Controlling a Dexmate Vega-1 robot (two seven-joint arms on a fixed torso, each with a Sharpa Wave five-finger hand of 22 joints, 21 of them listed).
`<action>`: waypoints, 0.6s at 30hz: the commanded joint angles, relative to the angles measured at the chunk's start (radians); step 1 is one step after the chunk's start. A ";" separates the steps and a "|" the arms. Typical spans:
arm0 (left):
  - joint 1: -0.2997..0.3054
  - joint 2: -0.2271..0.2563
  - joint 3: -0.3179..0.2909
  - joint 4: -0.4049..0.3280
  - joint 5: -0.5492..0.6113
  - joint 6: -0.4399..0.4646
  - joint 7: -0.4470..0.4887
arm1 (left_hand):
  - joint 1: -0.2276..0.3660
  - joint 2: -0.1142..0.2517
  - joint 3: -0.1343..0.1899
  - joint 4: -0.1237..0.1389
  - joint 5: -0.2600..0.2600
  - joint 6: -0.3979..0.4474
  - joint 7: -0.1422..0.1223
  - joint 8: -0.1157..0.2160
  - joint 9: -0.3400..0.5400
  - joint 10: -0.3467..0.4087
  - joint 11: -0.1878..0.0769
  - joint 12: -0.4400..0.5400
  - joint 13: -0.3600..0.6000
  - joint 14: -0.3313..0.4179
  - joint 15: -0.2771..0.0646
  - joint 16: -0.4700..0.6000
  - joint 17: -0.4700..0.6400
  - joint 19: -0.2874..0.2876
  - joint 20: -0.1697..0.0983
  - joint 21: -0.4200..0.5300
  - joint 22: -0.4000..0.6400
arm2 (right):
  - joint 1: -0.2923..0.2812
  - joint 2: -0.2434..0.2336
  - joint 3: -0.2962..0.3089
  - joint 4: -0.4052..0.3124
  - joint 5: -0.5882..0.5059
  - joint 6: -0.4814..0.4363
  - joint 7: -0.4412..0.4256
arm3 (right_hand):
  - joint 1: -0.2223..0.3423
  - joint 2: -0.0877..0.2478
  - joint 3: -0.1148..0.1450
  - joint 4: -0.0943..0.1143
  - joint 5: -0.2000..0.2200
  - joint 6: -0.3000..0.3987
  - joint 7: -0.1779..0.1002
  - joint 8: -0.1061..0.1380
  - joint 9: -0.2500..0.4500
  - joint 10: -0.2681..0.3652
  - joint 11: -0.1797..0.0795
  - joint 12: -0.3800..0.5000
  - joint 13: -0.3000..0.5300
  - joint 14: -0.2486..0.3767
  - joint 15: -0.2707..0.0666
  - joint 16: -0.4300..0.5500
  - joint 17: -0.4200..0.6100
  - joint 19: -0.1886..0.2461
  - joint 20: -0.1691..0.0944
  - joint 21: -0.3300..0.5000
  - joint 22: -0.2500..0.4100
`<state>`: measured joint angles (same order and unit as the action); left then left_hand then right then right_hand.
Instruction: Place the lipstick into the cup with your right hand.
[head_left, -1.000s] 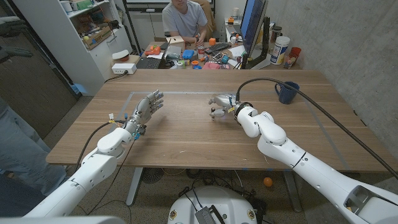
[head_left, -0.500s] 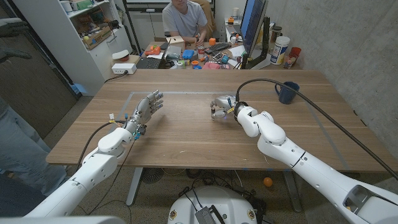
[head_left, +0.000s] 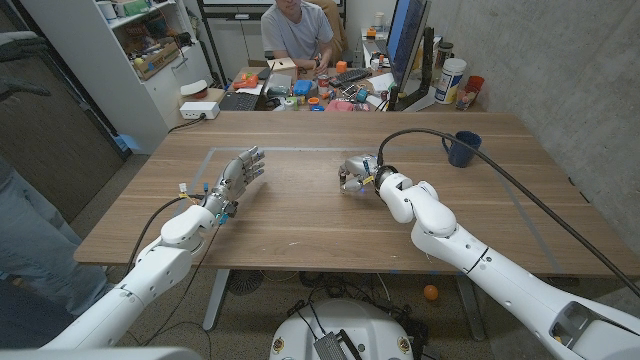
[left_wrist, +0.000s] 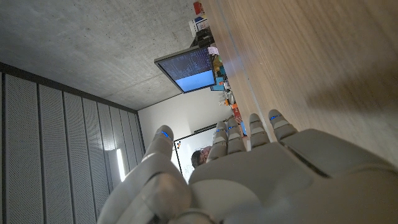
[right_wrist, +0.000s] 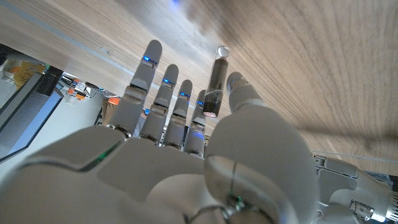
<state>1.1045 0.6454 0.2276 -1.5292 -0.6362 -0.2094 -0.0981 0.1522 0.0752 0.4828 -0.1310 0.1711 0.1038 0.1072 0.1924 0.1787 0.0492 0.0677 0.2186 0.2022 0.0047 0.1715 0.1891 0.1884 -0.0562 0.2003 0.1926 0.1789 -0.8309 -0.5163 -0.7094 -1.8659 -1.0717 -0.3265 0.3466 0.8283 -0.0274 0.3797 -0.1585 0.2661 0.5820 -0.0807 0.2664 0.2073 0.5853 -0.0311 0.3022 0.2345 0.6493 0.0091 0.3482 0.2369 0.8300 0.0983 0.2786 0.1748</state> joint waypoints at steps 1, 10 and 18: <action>-0.002 -0.003 0.006 0.003 0.001 0.018 -0.005 | 0.004 0.003 0.006 0.002 0.006 0.008 0.005 0.003 0.004 0.002 0.002 0.006 0.005 -0.003 -0.002 0.006 0.002 -0.005 0.001 0.004 0.003 | -0.006 0.032 -0.012 0.007 -0.051 -0.027 0.007 | 0.023 0.003 0.008 0.000 -0.006 0.048 -0.014 0.017 0.004 0.033 -0.011 0.016 0.008 0.021 -0.007 0.016 0.012 0.019 -0.002 -0.004 0.002; 0.003 -0.005 0.006 0.003 -0.001 0.024 -0.004 | 0.004 0.004 0.007 0.002 0.006 0.008 0.006 0.002 0.004 0.002 0.002 0.006 0.005 -0.002 -0.001 0.007 0.002 -0.005 -0.001 0.004 0.003 | -0.002 0.059 -0.020 0.028 -0.081 -0.039 0.002 | 0.077 0.021 0.000 -0.003 -0.015 0.150 -0.033 0.051 0.021 0.119 -0.055 0.065 0.030 0.108 -0.064 0.063 0.046 0.054 -0.029 -0.004 0.005; 0.007 -0.007 0.003 0.003 -0.003 0.023 -0.003 | 0.003 0.005 0.008 0.002 0.006 0.008 0.007 0.002 0.004 0.001 0.004 0.005 0.005 -0.001 -0.001 0.007 0.003 -0.005 -0.001 0.004 0.003 | -0.003 0.071 -0.019 0.034 -0.094 -0.047 -0.002 | 0.119 0.047 -0.013 0.004 -0.014 0.243 -0.044 0.095 0.043 0.221 -0.087 0.116 0.049 0.206 -0.113 0.118 0.086 0.077 -0.056 -0.003 0.006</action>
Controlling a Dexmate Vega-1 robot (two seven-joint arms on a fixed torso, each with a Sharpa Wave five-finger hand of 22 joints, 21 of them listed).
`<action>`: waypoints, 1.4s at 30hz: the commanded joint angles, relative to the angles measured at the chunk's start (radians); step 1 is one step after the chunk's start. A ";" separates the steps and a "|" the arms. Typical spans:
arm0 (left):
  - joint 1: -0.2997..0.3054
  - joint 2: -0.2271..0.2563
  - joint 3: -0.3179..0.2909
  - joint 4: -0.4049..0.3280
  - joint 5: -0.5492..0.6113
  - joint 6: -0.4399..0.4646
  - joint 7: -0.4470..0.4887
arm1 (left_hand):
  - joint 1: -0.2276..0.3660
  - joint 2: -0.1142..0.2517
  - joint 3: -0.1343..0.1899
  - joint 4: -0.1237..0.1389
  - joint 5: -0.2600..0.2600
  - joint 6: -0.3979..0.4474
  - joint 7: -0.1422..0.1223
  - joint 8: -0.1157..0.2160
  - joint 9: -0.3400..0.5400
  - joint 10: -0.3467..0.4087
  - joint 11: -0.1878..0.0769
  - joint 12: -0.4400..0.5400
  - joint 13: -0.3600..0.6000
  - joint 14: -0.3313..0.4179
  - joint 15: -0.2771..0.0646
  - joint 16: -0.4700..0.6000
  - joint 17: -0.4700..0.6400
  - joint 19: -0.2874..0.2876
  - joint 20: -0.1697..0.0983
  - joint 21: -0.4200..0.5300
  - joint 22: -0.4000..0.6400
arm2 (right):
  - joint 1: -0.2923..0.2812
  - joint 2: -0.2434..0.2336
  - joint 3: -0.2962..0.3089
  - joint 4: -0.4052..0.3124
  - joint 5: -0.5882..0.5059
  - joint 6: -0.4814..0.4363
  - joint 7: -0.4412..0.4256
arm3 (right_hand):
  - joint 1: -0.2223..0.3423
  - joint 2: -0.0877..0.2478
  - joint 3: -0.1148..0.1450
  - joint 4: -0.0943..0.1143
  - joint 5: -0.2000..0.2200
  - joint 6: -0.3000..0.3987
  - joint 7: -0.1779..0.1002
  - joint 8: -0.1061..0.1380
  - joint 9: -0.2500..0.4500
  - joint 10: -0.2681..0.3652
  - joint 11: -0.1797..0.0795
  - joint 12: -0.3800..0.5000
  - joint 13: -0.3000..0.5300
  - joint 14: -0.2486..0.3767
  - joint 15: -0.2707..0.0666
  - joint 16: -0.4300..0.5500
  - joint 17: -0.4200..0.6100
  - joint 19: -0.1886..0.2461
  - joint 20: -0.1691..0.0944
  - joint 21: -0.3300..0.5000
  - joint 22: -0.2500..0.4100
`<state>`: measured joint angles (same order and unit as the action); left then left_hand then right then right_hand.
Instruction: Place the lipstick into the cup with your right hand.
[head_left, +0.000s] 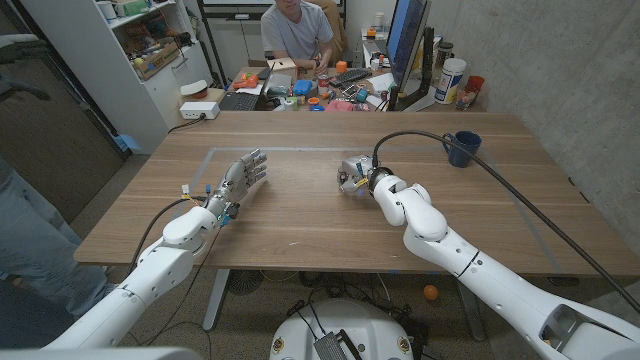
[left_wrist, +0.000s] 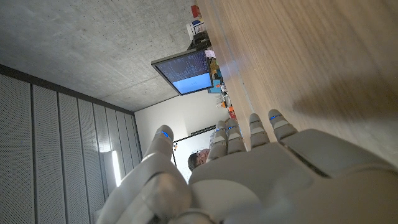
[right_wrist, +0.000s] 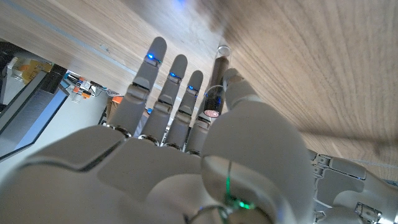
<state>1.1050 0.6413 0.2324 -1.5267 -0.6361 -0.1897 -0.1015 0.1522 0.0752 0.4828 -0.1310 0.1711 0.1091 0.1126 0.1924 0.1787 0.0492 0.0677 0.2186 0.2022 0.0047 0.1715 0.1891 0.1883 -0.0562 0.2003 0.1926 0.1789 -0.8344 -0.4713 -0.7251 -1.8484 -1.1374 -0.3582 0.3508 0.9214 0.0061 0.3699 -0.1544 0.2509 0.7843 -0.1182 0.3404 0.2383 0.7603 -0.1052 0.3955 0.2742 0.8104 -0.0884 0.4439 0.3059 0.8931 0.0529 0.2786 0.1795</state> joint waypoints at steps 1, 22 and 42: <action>0.007 -0.003 -0.002 0.001 -0.003 0.003 0.000 | 0.003 0.005 0.008 0.002 0.006 0.003 0.001 0.002 0.004 -0.001 0.003 0.004 0.005 -0.001 -0.001 0.007 0.003 -0.005 0.000 0.004 0.003 | 0.000 0.025 -0.002 0.015 -0.027 -0.012 -0.008 | 0.033 0.016 -0.006 0.000 -0.001 0.058 -0.005 0.031 0.017 0.064 -0.015 0.032 0.013 0.048 -0.019 0.026 0.024 0.017 -0.012 -0.003 0.002; -0.001 0.003 0.002 -0.003 0.004 0.010 -0.008 | 0.003 0.006 0.010 0.002 0.006 0.004 0.002 0.001 0.004 0.002 0.005 0.005 0.005 -0.001 -0.006 0.007 0.003 -0.006 -0.001 0.005 0.003 | -0.012 0.002 0.024 -0.065 -0.050 -0.019 0.061 | 0.079 0.040 -0.014 0.003 -0.027 0.117 -0.013 0.060 0.029 0.100 -0.002 0.040 0.005 0.083 -0.040 0.029 0.040 0.040 -0.046 0.002 0.004; -0.019 -0.006 0.009 0.008 0.018 0.004 -0.004 | 0.002 0.006 0.013 0.001 0.006 0.014 0.005 0.004 0.004 0.011 0.009 0.008 0.005 0.003 -0.014 0.007 0.002 -0.002 -0.018 0.007 0.003 | 0.031 -0.009 0.093 -0.151 -0.066 0.001 0.184 | 0.085 0.046 -0.013 0.003 -0.039 0.105 -0.006 0.055 0.029 0.099 0.007 0.032 -0.003 0.076 -0.049 -0.001 0.021 0.034 -0.061 -0.004 0.004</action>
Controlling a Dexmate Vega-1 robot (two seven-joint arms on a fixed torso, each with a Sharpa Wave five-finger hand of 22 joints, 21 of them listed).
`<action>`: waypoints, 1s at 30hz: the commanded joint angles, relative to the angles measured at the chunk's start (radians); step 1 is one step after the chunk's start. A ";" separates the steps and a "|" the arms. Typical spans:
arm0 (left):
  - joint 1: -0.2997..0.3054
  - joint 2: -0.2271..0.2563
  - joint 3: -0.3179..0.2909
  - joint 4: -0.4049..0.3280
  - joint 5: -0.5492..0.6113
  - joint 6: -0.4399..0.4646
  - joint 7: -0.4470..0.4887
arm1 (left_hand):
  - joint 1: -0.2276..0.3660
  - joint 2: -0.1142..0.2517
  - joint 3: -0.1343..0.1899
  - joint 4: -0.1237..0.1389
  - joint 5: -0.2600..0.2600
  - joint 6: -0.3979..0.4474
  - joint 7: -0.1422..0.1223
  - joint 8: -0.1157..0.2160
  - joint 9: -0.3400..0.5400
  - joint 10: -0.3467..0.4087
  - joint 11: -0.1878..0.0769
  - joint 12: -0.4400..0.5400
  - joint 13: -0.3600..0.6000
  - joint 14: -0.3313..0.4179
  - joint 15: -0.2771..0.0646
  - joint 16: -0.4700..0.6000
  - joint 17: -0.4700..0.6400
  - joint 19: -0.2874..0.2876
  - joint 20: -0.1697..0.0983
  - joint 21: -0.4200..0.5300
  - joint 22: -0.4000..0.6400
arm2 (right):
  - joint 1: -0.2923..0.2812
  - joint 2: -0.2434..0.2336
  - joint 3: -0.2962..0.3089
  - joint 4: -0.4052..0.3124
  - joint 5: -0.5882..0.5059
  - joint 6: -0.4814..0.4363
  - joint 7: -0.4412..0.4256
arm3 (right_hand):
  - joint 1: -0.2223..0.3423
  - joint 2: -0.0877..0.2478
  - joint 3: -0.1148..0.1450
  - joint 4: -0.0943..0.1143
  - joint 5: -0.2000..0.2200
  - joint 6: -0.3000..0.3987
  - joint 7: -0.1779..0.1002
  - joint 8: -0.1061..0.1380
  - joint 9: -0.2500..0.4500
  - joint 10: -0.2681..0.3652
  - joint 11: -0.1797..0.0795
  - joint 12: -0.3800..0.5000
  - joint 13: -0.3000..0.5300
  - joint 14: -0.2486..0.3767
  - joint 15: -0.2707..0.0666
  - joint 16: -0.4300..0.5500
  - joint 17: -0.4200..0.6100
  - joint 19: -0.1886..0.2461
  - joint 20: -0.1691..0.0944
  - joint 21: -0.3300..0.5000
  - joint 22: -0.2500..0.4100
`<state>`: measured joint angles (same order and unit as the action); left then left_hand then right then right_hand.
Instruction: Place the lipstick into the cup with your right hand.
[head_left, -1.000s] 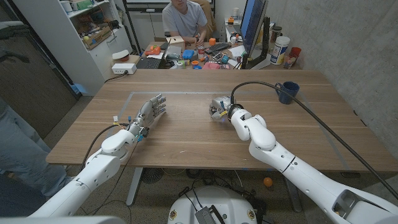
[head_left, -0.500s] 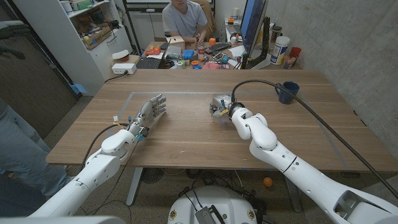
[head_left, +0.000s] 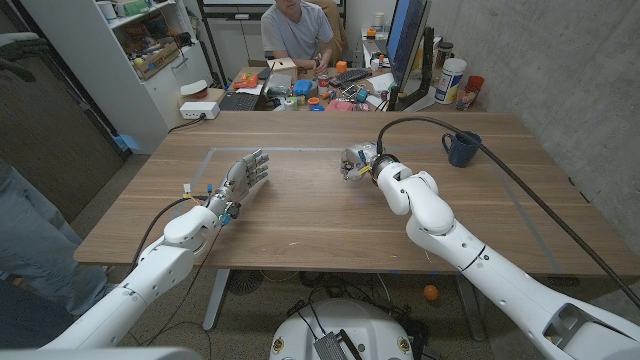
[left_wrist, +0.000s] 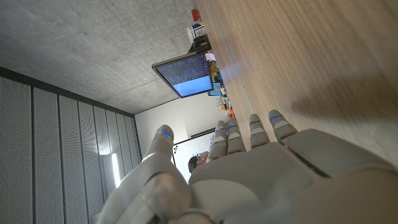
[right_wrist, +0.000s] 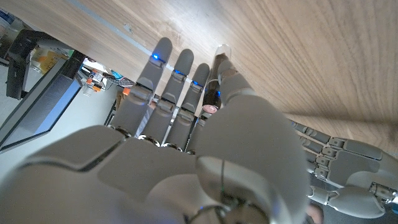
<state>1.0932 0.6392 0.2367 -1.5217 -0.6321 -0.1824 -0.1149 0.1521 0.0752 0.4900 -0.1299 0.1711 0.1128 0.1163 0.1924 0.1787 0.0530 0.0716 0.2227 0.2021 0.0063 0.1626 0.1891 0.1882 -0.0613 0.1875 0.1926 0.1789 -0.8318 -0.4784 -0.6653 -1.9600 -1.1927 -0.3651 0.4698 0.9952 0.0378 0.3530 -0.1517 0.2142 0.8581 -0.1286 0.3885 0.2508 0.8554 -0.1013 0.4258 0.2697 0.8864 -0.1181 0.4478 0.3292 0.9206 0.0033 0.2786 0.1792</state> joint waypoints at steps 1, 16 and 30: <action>-0.006 -0.002 0.003 0.001 0.015 -0.004 0.011 | 0.002 0.006 0.005 -0.001 0.006 0.010 0.001 0.004 0.004 0.007 0.006 0.004 0.005 0.001 -0.005 0.007 0.003 0.003 -0.005 0.007 0.003 | 0.030 0.000 0.034 -0.040 -0.015 0.007 0.066 | 0.011 0.015 0.004 0.001 -0.002 0.033 0.004 0.007 0.016 0.005 0.004 0.002 0.001 0.000 -0.018 -0.006 -0.003 0.006 -0.013 -0.004 0.004; -0.012 0.017 -0.014 -0.031 0.016 -0.005 0.019 | 0.003 0.006 0.007 -0.002 0.007 0.013 0.001 0.004 0.004 0.008 0.008 0.004 0.005 0.001 -0.009 0.007 0.002 0.003 -0.010 0.007 0.003 | 0.069 0.018 0.056 -0.042 -0.032 0.011 0.089 | 0.013 0.021 0.000 0.004 -0.010 0.042 0.008 0.010 0.015 0.026 0.015 0.005 -0.005 0.011 -0.016 -0.010 -0.006 0.007 -0.018 -0.006 0.003; -0.015 0.026 -0.016 -0.040 0.019 -0.002 0.022 | 0.005 0.005 0.009 -0.004 0.007 0.012 0.000 0.003 0.004 0.009 0.005 0.004 0.005 0.003 -0.010 0.007 0.002 0.003 -0.011 0.007 0.003 | 0.118 0.021 0.078 -0.034 -0.053 0.010 0.127 | 0.018 0.026 -0.003 0.004 -0.014 0.055 0.014 0.014 0.014 0.040 0.015 0.006 -0.009 0.031 -0.024 -0.009 -0.006 0.010 -0.025 -0.007 0.003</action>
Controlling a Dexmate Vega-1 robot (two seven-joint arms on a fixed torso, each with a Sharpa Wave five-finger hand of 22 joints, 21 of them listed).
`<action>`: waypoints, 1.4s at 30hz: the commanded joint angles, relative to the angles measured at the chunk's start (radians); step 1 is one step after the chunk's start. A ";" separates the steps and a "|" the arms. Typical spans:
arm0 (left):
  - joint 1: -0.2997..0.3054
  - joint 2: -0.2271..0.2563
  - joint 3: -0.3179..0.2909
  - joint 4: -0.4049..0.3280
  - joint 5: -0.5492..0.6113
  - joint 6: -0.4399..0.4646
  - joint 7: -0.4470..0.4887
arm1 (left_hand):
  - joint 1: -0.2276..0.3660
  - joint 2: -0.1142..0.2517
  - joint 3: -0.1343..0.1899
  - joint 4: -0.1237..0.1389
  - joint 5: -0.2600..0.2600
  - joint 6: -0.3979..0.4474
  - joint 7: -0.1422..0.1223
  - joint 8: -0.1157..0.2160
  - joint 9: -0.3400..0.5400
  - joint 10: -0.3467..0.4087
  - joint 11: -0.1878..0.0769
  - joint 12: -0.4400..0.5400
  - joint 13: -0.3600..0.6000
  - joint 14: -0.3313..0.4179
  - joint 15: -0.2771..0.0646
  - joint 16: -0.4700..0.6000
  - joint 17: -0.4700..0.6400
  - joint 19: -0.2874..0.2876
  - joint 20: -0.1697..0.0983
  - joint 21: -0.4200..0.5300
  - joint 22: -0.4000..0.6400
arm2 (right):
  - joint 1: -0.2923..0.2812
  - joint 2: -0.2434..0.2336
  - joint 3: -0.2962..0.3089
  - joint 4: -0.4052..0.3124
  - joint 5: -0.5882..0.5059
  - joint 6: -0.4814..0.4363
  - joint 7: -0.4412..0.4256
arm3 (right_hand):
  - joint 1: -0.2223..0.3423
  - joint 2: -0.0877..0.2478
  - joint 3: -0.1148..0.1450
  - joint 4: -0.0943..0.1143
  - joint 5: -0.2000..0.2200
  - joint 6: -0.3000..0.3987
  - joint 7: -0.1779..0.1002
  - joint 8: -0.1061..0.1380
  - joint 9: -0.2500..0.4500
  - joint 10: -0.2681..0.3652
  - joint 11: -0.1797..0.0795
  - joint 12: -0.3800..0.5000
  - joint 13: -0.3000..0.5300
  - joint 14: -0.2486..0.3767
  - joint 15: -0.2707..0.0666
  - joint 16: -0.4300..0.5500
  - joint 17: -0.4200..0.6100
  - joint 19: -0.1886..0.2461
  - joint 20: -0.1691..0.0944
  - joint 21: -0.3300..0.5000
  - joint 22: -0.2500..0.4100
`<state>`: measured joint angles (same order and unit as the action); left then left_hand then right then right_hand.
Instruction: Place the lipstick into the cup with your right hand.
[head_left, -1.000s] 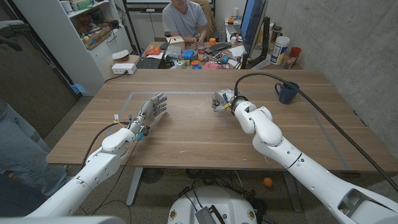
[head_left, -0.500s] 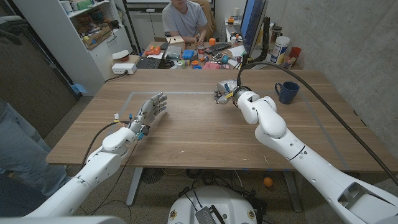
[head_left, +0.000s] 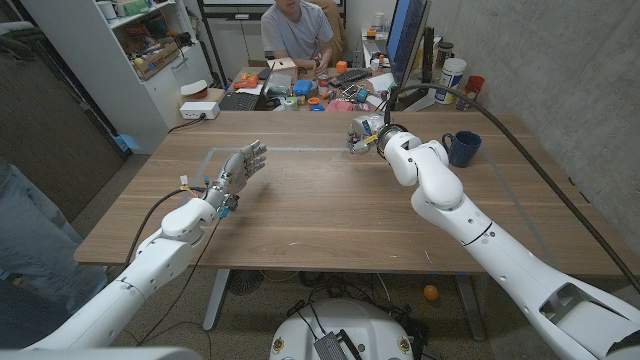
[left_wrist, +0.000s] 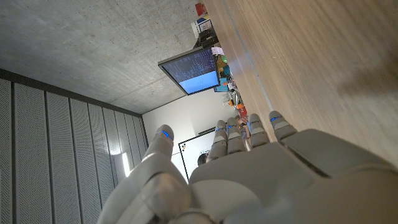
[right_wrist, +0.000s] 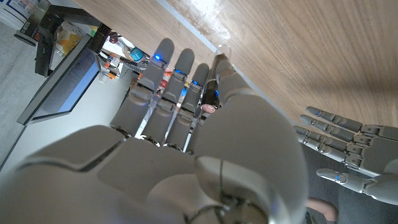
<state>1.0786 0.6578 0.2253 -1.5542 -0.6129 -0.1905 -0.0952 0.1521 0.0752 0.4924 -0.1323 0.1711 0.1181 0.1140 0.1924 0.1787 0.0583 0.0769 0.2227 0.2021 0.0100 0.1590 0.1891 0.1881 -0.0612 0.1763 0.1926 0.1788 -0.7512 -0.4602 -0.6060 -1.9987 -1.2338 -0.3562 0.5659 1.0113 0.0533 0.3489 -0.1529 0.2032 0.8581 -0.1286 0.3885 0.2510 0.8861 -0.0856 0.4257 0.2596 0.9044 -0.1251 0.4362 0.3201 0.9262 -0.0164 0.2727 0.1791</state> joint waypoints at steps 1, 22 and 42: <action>0.001 0.007 -0.005 -0.007 -0.001 0.005 0.003 | 0.005 0.005 0.007 -0.001 0.007 0.008 0.002 0.003 0.004 0.003 0.001 0.004 0.005 -0.001 -0.006 0.007 0.002 0.002 0.001 0.007 0.003 | 0.040 0.000 0.020 0.006 -0.012 0.004 0.032 | 0.002 0.011 0.001 0.005 -0.004 0.055 0.015 0.014 0.013 0.009 0.001 0.006 0.001 0.014 -0.017 0.003 0.004 0.005 -0.005 -0.001 0.003; 0.021 0.014 -0.018 -0.019 -0.004 0.003 0.019 | 0.006 0.004 0.008 -0.003 0.007 0.010 0.000 0.002 0.004 0.007 0.002 0.004 0.005 0.002 -0.009 0.008 0.002 0.004 -0.002 0.008 0.003 | 0.123 -0.002 0.042 0.071 0.003 -0.051 0.071 | 0.004 0.014 -0.002 0.006 -0.008 0.068 0.016 0.016 0.010 0.031 -0.006 0.010 -0.002 0.029 -0.018 -0.001 0.008 0.009 -0.014 -0.002 0.003; 0.041 0.016 -0.028 -0.039 -0.002 0.005 0.051 | 0.005 0.002 0.009 -0.003 0.006 0.015 -0.001 0.003 0.005 0.008 0.000 0.004 0.005 0.003 -0.011 0.007 0.002 0.005 -0.004 0.008 0.003 | 0.155 -0.036 0.076 0.111 -0.024 -0.133 0.088 | 0.005 0.017 -0.006 0.007 -0.010 0.083 0.011 0.021 0.008 0.052 -0.013 0.016 -0.003 0.047 -0.031 0.000 0.016 0.007 -0.016 -0.005 0.003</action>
<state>1.1065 0.6730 0.2036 -1.5828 -0.6161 -0.1869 -0.0617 0.1521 0.0752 0.4965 -0.1364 0.1711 0.1237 0.1161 0.1925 0.1787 0.0619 0.0732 0.2227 0.2021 0.0110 0.1529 0.1891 0.1887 -0.0577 0.1730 0.1964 0.1788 -0.6174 -0.4802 -0.5443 -1.9149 -1.2398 -0.4424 0.6421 1.0192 0.0584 0.3432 -0.1506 0.1954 0.8581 -0.1286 0.3885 0.2512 0.9256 -0.0964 0.4338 0.2526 0.9367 -0.1326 0.4363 0.3322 0.9333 -0.0233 0.2727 0.1790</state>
